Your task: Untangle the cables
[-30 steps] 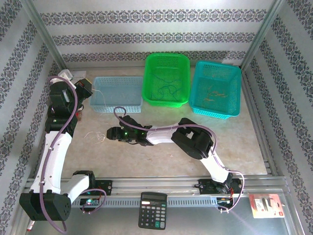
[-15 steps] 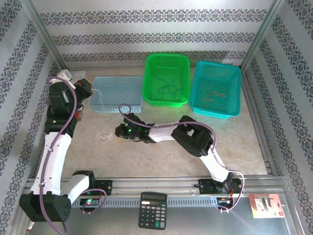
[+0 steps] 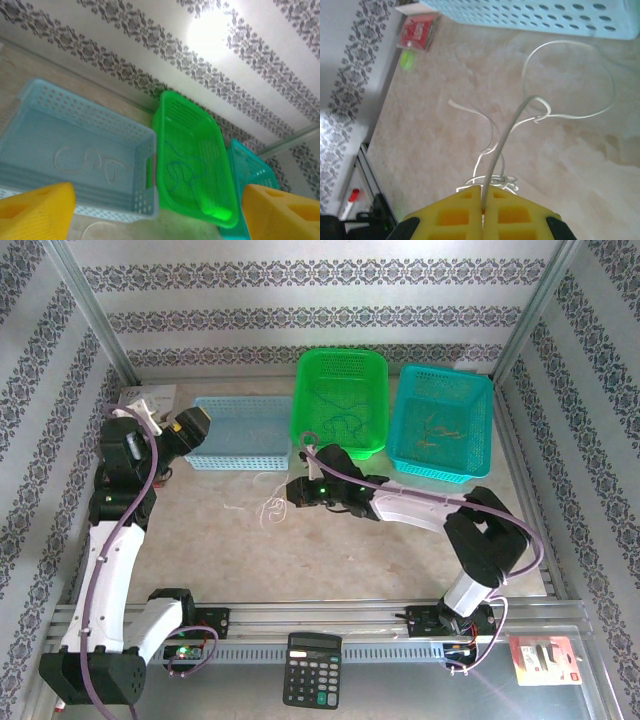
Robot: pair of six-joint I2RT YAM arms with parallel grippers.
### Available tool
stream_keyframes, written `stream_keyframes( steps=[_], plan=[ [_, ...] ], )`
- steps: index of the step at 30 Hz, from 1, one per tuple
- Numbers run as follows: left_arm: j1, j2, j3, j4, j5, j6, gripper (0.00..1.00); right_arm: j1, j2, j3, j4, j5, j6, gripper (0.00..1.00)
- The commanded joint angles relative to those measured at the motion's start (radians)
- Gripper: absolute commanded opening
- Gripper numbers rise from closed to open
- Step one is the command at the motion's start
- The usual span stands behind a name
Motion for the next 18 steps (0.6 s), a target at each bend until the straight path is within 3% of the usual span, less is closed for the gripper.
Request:
stream_keyframes(
  steps=[1, 5, 12, 18],
  plan=[
    [-0.022, -0.040, -0.065, -0.017, 0.128, 0.003, 0.86, -0.019, -0.057, -0.042, -0.075, -0.050, -0.080, 0.00],
    [-0.128, -0.080, -0.155, 0.013, 0.156, -0.016, 0.86, -0.040, -0.124, -0.069, -0.081, -0.087, -0.088, 0.00],
    [-0.359, -0.125, -0.299, 0.142, 0.113, -0.036, 0.86, -0.062, -0.232, -0.038, -0.174, -0.129, -0.132, 0.00],
    [-0.494, -0.106, -0.335, 0.209, 0.078, 0.013, 0.79, -0.112, -0.270, -0.038, -0.197, -0.134, -0.139, 0.00]
  ],
)
